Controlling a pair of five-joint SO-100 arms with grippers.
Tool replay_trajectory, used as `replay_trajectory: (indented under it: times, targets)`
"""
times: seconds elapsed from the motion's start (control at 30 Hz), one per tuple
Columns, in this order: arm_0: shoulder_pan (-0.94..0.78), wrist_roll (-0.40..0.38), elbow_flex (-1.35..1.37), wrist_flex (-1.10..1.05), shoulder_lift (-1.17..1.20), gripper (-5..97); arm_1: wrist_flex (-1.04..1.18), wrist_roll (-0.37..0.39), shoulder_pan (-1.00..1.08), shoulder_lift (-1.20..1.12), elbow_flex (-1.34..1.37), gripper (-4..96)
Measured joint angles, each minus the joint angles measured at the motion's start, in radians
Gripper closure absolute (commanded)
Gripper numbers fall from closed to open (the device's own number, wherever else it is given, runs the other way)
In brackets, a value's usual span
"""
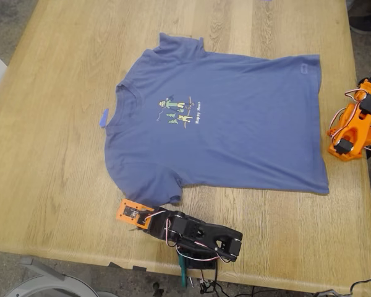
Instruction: Fold a T-shirt
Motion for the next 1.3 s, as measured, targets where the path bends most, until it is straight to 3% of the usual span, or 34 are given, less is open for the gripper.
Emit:
replay_trajectory:
  times: [0.27, 0.37, 0.43, 0.47, 0.5, 0.83, 1.2, 1.3]
  targets:
    - [-0.018, 0.069, 0.0, -0.109, 0.0, 92, -0.133, -0.06, -0.008, 0.0, 0.0, 91.2]
    - [-0.015, 0.086, 0.0, -0.115, 0.0, 92, -0.117, 0.018, 0.003, 0.0, 0.0, 75.8]
    - [-0.015, 0.092, 0.0, -0.117, 0.0, 92, -0.106, 0.02, 0.008, 0.0, 0.0, 74.9]
    - [-0.015, 0.092, 0.0, -0.117, 0.0, 92, -0.103, 0.02, 0.009, 0.0, 0.0, 79.2]
    - [-0.015, 0.092, 0.0, -0.117, 0.0, 92, -0.097, 0.02, 0.012, 0.0, 0.0, 91.0]
    - [-0.028, 0.092, 0.0, -0.169, 0.0, 92, -0.144, -0.052, 0.023, 0.0, 0.0, 91.4]
    - [-0.034, 0.086, 0.0, -0.173, 0.0, 92, -0.19, -0.003, 0.029, 0.0, 0.0, 91.3]
    - [-0.023, 0.084, 0.0, -0.173, 0.0, 92, -0.219, 0.015, 0.029, 0.0, 0.0, 75.3]
